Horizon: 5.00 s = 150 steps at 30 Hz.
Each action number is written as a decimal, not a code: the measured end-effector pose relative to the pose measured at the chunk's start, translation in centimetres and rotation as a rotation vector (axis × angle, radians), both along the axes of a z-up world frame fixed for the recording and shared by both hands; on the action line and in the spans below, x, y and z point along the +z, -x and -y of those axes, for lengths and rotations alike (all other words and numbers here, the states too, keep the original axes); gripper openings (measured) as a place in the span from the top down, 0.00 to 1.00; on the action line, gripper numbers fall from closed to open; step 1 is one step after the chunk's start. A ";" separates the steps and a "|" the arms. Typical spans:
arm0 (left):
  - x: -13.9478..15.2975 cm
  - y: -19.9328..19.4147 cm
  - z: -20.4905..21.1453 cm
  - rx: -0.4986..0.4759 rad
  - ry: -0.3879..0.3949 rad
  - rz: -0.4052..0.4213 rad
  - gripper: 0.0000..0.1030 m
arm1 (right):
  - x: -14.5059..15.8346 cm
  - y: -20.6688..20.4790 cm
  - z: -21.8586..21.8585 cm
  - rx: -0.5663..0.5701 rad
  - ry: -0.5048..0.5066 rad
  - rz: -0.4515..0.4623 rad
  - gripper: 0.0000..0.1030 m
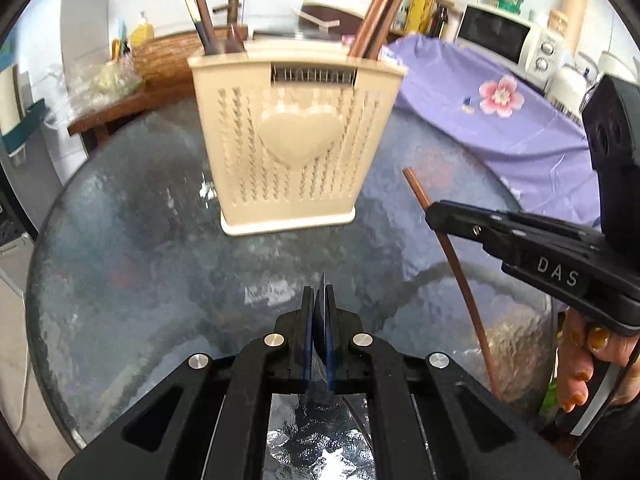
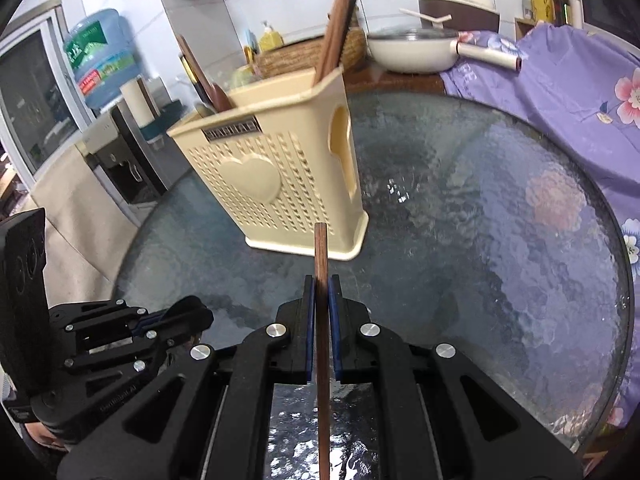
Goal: Organize utensils
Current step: 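Lift the metal spoon with the left tool while the right tool raises the brown chopstick upright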
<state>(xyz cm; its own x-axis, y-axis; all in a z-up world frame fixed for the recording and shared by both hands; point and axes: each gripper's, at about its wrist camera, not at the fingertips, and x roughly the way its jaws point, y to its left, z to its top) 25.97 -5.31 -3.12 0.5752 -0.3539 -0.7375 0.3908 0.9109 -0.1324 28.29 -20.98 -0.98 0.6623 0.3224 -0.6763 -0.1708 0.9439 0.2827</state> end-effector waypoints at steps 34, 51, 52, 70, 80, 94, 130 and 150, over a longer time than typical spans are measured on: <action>-3.9 -1.0 0.4 0.029 -0.025 -0.054 0.96 | 1.7 1.6 0.2 0.012 -0.007 0.051 0.93; -4.8 -1.5 1.4 0.016 -0.089 -0.088 0.96 | 1.3 1.4 0.2 0.005 -0.008 0.040 0.93; -4.7 -1.6 1.4 0.016 -0.088 -0.087 0.96 | 1.2 1.4 0.2 0.005 -0.009 0.039 0.93; -2.9 -1.0 1.6 0.009 -0.089 -0.063 0.96 | 1.5 1.5 0.1 0.006 -0.016 0.048 0.93; -4.3 -0.9 1.8 -0.005 -0.140 -0.076 0.74 | 1.2 1.5 0.1 0.001 -0.017 0.037 0.93; -4.2 -0.9 0.6 0.015 -0.107 -0.071 0.82 | 0.8 1.5 0.0 -0.001 -0.019 0.029 0.93; -3.6 1.4 -0.1 0.092 -0.131 -0.037 0.42 | 1.2 1.9 0.3 -0.004 -0.017 0.040 0.93; -5.3 1.3 3.7 0.196 -0.234 -0.071 0.56 | 1.4 2.3 1.6 0.011 -0.067 0.045 0.93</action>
